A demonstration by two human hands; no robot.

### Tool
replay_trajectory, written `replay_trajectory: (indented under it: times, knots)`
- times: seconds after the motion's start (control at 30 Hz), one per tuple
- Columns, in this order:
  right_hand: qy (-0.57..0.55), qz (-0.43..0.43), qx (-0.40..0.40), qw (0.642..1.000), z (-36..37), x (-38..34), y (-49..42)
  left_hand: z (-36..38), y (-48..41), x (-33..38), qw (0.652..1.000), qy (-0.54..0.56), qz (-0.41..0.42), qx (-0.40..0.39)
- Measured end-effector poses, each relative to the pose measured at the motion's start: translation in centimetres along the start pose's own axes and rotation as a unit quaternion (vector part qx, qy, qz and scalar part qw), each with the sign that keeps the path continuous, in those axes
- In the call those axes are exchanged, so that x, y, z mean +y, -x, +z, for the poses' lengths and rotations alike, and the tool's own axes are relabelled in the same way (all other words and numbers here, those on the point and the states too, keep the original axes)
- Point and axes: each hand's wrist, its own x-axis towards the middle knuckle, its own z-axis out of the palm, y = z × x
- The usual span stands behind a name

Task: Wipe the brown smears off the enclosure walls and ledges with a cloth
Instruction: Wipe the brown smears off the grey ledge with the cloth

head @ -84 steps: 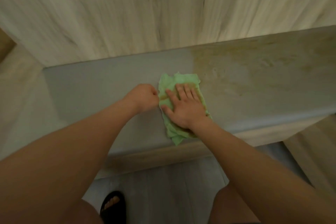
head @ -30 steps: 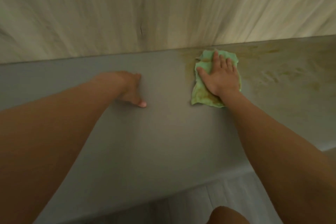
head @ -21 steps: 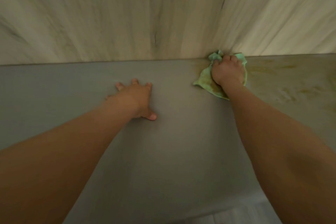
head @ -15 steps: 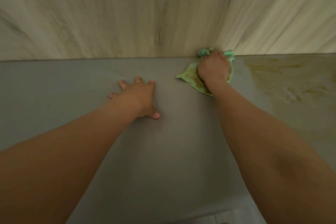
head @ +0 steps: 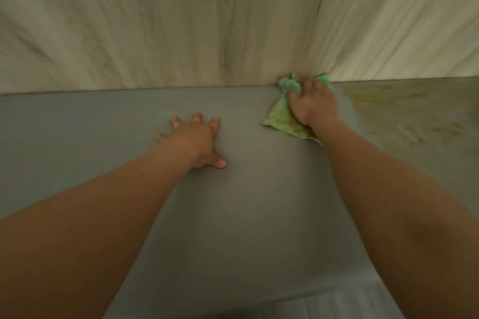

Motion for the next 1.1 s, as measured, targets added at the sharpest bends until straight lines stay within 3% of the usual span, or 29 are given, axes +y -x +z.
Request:
replay_trajectory:
  times: [0.1, 0.17, 0.23, 0.33, 0.4, 0.5, 0.7, 0.77, 0.87, 1.03, 1.1]
  knots:
    - [-0.004, 0.051, -0.003, 0.999, 0.2, -1.6, -0.1, -0.6, 0.8, 0.7, 1.0, 0.009, -0.009, -0.003]
    - [-0.007, 0.039, -0.013, 0.999, 0.7, -5.1, 0.6, -0.7, 1.0, 0.8, 1.0, 0.024, -0.017, -0.003]
    - [-0.008, -0.051, -0.034, 0.998, 1.5, -9.3, 1.7, -0.7, 1.3, 0.8, 1.0, 0.023, -0.019, -0.001]
    - [-0.024, -0.235, -0.076, 0.969, 2.0, -13.7, 3.9, -0.4, 1.4, 0.6, 0.999, 0.03, -0.015, 0.0]
    - [-0.032, -0.287, -0.087, 0.953, 1.6, -13.2, 4.5, -0.4, 1.6, 0.5, 0.999, 0.038, -0.011, -0.008]
    - [-0.016, -0.267, -0.082, 0.96, 1.2, -9.2, 4.7, -0.3, 1.8, 0.3, 0.999, 0.044, -0.006, -0.004]
    - [0.02, -0.034, -0.061, 0.997, -0.4, 2.9, 3.2, -0.4, 2.2, 0.7, 0.999, 0.041, -0.012, -0.001]
    - [0.033, -0.004, -0.067, 0.997, -0.5, 3.1, 3.2, -0.5, 2.0, 0.8, 0.999, 0.046, -0.023, -0.003]
    - [0.05, -0.035, -0.09, 0.994, -0.3, 0.3, 4.7, -0.4, 2.0, 0.9, 0.999, 0.049, -0.02, 0.008]
    - [0.043, -0.206, -0.099, 0.972, 0.1, -5.9, 10.9, 0.0, 1.7, -0.4, 0.998, 0.051, 0.005, 0.036]
    - [0.043, -0.259, -0.1, 0.96, 0.2, -7.5, 13.8, -0.1, 2.4, -1.4, 0.996, 0.047, 0.051, 0.061]
